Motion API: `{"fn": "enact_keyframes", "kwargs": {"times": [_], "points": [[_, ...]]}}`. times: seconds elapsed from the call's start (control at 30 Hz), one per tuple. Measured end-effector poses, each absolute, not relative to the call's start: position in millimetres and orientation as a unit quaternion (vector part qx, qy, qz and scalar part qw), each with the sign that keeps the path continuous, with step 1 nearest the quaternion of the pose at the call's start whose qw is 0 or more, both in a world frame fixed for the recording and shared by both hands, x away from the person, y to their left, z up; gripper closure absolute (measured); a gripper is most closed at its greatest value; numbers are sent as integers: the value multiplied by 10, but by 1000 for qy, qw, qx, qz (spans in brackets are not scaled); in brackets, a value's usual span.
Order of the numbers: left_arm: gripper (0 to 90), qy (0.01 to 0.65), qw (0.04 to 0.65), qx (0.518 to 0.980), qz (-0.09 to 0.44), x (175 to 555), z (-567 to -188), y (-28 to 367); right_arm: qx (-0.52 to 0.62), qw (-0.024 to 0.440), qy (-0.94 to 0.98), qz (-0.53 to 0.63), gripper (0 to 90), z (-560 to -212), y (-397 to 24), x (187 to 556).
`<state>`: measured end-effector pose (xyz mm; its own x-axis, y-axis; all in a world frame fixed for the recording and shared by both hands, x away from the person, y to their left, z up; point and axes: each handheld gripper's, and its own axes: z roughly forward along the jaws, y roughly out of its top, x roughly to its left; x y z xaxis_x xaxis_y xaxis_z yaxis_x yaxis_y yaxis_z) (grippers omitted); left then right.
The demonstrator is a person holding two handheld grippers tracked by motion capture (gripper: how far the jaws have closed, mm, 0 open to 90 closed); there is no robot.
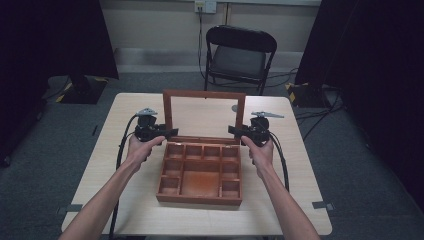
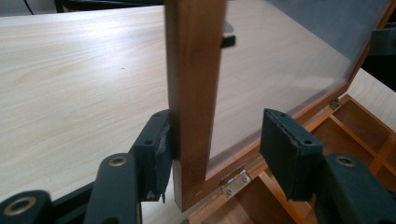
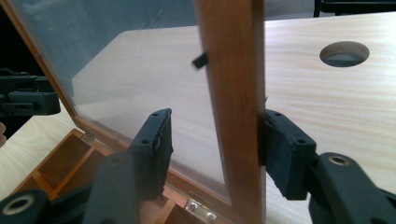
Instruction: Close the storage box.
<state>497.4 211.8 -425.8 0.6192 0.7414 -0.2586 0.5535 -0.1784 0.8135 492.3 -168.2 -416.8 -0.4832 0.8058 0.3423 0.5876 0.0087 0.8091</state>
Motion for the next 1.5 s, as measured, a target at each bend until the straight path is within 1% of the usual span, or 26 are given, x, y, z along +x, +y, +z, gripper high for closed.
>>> {"fn": "enact_keyframes", "kwargs": {"times": [0.1, 0.23, 0.37, 0.7, 0.9, 1.1, 1.37, 1.5], "points": [[481, 416, 475, 768, 108, 4930, -4203, 2127, 490, 105, 704, 503, 460, -4106, -1680, 4874], [533, 415, 489, 760, 106, 4906, -4184, 2176, 484, 107, 710, 500, 455, -4082, -1677, 4817], [536, 415, 493, 757, 106, 4876, -4181, 2186, 483, 102, 708, 505, 444, -4083, -1686, 4779], [521, 403, 500, 760, 99, 4801, -4170, 2203, 490, 89, 709, 499, 366, -4056, -1682, 4685], [520, 385, 486, 779, 93, 4738, -4125, 2219, 482, 94, 714, 498, 366, -4043, -1711, 4608], [510, 390, 490, 774, 95, 4701, -4136, 2226, 485, 94, 712, 500, 352, -4047, -1734, 4559], [487, 391, 496, 771, 84, 4634, -4113, 2241, 487, 92, 722, 483, 343, -4124, -1732, 4494], [480, 386, 492, 776, 85, 4591, -4106, 2240, 491, 81, 718, 487, 350, -4137, -1751, 4475]]}}
